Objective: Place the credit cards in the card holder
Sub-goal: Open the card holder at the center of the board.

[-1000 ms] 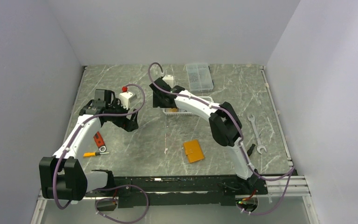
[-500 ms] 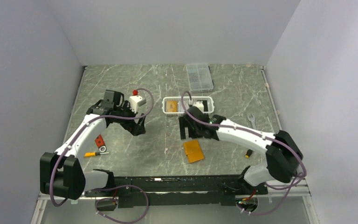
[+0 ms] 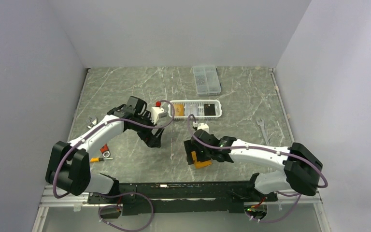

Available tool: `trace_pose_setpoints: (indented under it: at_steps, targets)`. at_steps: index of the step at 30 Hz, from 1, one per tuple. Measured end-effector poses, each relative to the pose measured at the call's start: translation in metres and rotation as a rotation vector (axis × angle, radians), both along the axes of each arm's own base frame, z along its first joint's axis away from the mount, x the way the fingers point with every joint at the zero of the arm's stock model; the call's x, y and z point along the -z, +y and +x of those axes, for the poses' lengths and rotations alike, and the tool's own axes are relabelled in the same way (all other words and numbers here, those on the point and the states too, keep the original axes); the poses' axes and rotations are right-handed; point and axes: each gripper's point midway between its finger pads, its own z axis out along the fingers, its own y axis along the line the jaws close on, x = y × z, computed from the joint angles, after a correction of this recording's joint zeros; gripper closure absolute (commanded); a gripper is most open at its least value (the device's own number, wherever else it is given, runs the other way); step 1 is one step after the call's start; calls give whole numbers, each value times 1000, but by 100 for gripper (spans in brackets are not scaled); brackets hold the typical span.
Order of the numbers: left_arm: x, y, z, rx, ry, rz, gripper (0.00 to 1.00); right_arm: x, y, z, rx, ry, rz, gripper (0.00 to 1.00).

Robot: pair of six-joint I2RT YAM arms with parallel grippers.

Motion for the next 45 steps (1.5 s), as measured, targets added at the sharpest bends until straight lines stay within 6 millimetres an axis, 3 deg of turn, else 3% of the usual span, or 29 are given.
trace_pose_setpoints:
  at_steps: [5,10,19,26,30,37,42,45]
  targets:
    - [-3,-7,3,7,0,-5,1,24,1,-8,-21,2,-111,4]
    - [-12,-9,12,4,-31,-11,1,32,1,-8,-7,-63,-233,18]
    - [-19,-9,16,-1,-59,-12,1,35,8,-4,36,-190,-377,59]
    - [-28,-7,16,-7,-90,-18,1,31,1,0,69,-277,-451,100]
    - [-29,-6,17,-10,-93,-19,1,21,-7,3,85,-304,-463,100]
    - [-36,-8,19,-12,-100,-29,1,-18,-7,11,89,-348,-359,100]
    - [-51,-17,17,18,-116,-89,1,-56,8,17,46,-320,-100,100]
    - [-67,-26,6,87,-146,-174,1,-85,9,35,50,-278,140,100]
